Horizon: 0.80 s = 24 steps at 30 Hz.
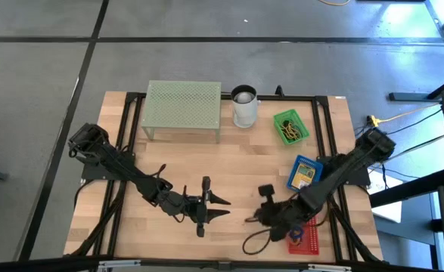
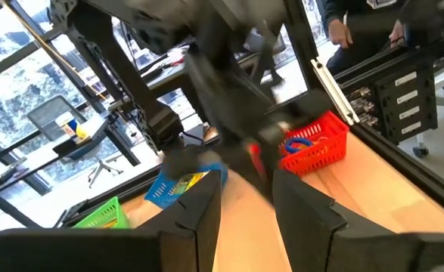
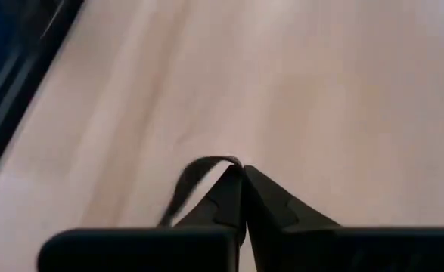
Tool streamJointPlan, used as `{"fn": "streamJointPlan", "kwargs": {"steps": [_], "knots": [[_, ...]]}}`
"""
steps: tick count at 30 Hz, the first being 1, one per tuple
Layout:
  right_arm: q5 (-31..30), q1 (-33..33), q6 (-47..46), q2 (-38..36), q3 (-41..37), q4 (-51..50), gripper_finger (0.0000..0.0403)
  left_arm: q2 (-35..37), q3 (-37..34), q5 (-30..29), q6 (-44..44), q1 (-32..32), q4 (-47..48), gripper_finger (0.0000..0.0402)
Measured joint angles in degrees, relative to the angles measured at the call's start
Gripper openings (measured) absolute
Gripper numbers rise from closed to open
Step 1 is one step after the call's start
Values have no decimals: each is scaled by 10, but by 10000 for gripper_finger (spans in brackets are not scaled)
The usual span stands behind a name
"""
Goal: Pick & Place Office Desk Supplies
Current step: Put the black rubber band into the green bin
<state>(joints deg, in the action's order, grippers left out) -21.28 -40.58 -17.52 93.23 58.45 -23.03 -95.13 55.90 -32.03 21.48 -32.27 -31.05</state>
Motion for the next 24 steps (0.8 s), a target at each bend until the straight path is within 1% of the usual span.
{"fn": "streamJointPlan", "kwargs": {"steps": [5, 7, 8, 11, 15, 17, 19, 21, 24], "knots": [[-199, 8, -1, -83, 1, 20, 9, 0, 0, 0, 7, 0, -2, 116], [-262, 10, -3, -117, 1, 42, 9, 0, 0, 0, 7, 0, -3, 116], [-283, 11, -2, -131, 1, 56, 9, 0, 0, 0, 7, 0, -3, 116], [-304, 14, 9, -171, 1, 103, 10, 0, 0, 0, 7, 0, -3, 116], [-291, 16, 53, -201, 1, 169, 10, 0, 0, 0, 7, 0, -4, 116], [-289, 16, 84, -205, 1, 184, 10, 0, 0, 0, 7, 0, -4, 116], [-301, 17, 93, -209, 1, 174, 10, 0, 0, 0, 7, 0, -4, 116], [-326, 24, 83, -211, 2, 146, 11, 0, 0, 0, 7, 0, -4, 116], [-346, 53, 32, -220, 2, 57, 11, 0, 0, 0, 7, 0, -4, 116]]}}
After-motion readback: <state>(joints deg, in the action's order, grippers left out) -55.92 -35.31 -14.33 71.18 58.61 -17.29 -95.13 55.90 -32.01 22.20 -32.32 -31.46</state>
